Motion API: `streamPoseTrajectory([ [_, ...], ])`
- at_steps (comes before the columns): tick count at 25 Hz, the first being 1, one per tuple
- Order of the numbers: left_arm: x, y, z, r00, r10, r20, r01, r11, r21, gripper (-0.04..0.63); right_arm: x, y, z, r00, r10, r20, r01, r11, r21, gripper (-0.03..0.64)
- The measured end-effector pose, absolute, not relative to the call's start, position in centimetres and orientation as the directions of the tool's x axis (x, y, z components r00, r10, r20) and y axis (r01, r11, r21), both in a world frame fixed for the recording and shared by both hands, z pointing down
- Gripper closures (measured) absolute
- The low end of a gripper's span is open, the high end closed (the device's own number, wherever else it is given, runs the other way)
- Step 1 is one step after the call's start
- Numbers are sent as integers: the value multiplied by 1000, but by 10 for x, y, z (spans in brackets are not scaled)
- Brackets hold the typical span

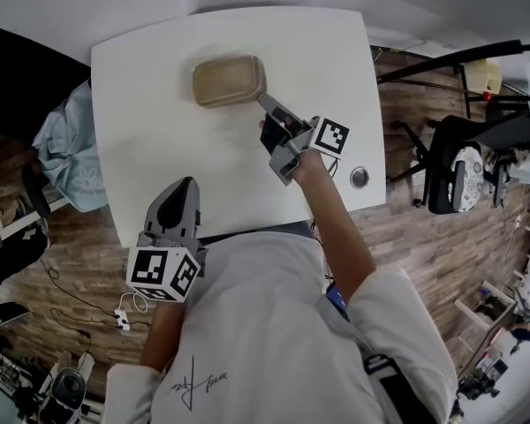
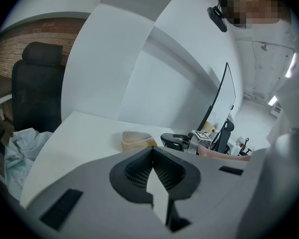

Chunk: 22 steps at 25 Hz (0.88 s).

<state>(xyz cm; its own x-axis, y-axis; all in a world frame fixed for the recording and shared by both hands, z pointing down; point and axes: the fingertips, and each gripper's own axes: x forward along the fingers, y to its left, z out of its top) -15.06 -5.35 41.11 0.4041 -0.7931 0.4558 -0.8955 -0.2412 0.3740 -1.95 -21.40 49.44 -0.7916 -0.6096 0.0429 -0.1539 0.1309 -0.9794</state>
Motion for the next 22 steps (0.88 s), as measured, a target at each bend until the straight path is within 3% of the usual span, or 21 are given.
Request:
streamPoseTrajectory([
  [22,-149,-46,405,424,-800,424,-886,-268,379,588,-26,-207,462,-793,-608,-41,-83,174,-981,606],
])
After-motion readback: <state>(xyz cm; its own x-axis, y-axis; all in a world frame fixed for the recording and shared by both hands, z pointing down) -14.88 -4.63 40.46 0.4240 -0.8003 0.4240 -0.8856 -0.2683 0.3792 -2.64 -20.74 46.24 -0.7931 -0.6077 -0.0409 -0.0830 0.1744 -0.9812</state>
